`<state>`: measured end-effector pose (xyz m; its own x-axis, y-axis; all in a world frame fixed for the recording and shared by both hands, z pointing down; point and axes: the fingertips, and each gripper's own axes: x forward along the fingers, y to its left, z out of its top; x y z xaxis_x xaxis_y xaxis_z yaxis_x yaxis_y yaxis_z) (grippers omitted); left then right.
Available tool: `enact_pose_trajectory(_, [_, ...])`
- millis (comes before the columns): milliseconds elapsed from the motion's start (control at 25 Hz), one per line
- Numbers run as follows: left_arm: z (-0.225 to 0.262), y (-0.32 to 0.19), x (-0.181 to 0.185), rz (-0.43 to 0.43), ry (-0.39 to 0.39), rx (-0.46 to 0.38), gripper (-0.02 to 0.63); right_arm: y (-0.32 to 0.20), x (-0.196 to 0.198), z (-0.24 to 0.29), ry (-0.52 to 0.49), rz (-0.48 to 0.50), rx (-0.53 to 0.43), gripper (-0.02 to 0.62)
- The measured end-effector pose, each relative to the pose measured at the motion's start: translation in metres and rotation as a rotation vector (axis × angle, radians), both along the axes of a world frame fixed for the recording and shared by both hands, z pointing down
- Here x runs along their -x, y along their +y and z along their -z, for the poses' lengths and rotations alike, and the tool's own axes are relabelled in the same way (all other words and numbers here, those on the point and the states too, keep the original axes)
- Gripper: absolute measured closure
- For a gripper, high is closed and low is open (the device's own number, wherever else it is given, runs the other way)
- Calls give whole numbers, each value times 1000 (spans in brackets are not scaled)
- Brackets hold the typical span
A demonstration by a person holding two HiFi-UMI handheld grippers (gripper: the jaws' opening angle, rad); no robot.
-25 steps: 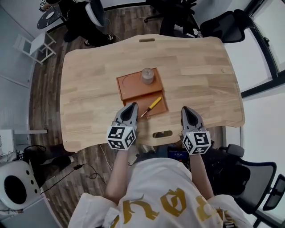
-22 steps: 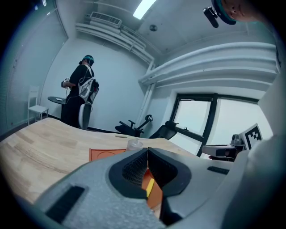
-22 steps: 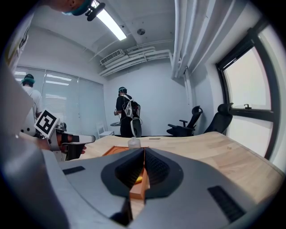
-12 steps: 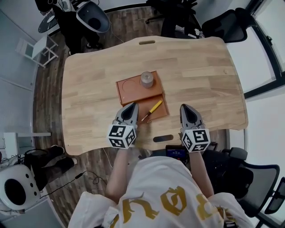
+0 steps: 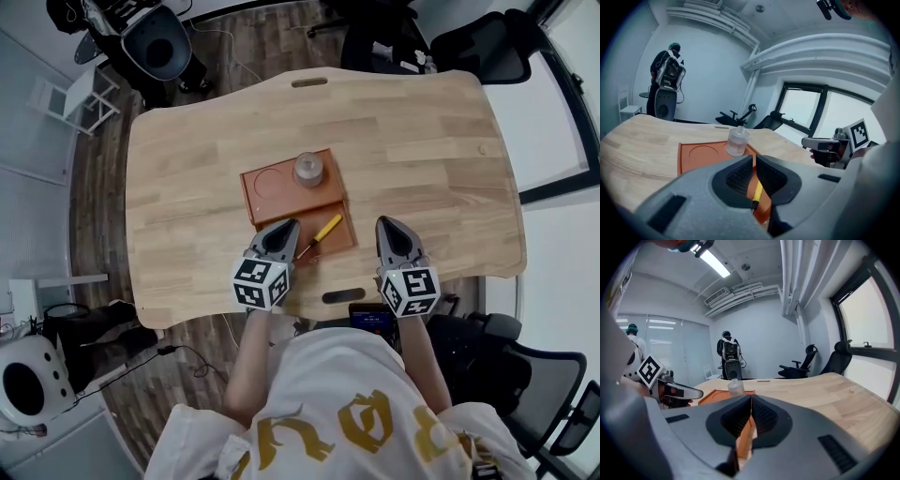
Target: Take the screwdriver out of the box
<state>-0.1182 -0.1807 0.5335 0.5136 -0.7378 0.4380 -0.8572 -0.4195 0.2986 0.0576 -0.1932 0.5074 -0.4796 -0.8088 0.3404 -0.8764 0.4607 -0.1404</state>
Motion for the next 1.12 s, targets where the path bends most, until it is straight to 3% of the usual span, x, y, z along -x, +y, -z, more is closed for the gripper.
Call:
enact_pose_trajectory(160, [-20, -2, -13, -76, -17, 68, 591, -8, 5, -14, 8, 20, 34, 583])
enact_pose_trajectory(280, [-37, -1, -24, -141, -46, 122, 519, -12, 6, -25, 11, 28, 62, 584])
enact_pose_trajectory(560, [-75, 4, -41, -254, -107, 231, 476, -13, 7, -46, 10, 31, 118, 584])
enact_pose_trajectory(1120, [-122, -1, -60, -389, -225, 373, 445, -27, 1, -72, 14, 23, 190, 584])
